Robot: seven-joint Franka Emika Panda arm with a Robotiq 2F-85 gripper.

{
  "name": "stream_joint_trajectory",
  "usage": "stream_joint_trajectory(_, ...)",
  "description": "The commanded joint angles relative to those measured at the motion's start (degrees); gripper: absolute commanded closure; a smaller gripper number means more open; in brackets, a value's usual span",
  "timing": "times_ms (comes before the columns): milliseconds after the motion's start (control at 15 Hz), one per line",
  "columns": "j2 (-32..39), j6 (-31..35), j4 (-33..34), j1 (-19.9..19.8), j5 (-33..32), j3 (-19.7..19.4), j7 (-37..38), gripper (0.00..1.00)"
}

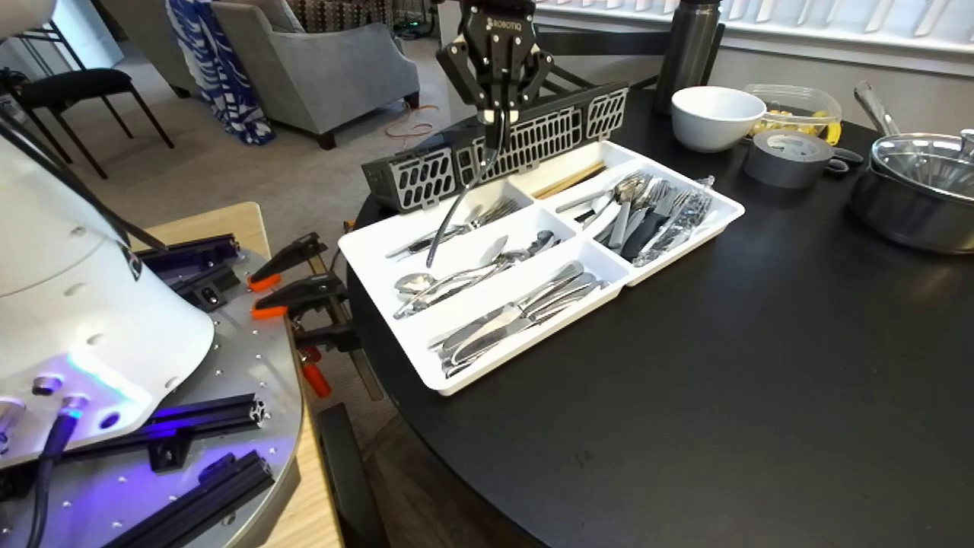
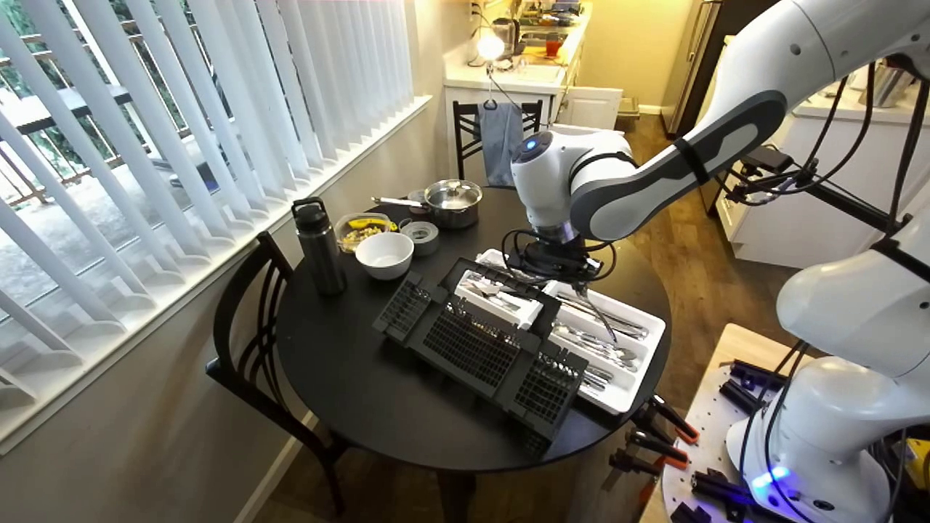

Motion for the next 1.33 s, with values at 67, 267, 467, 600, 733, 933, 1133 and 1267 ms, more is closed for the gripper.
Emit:
stream_joint_trajectory(67, -1.4, -1.3, 1.3, 5.4, -0.6, -4.5, -1.0, 0.67)
stream_joint_trajectory(267, -1.5, -1.5, 1.9, 7.8, -1.2, -6.7, -0.6, 0.49)
stream_joint_trajectory(467, -1.6, -1.6, 2.6, 9.9, -1.5, -8.7, -0.4, 0.31)
stream_joint_trajectory(600, -1.5, -1.6, 3.1, 10.8, -1.5, -9.5, -0.3, 0.17)
stream_joint_trajectory(733, -2.1, -0.9, 3.5, 10.9, -1.5, -9.7, 0.8, 0.05)
stream_joint_trajectory(933, -3.3, 0.9, 3.6, 8.0, -0.9, -7.4, 2.6, 0.0)
stream_joint_trajectory(1133, -3.9, 3.5, 2.9, 3.7, -0.6, -3.9, 4.7, 0.0)
stream_joint_trajectory(1267, -2.6, 1.7, 4.0, 5.8, -0.8, -5.7, 3.6, 0.0)
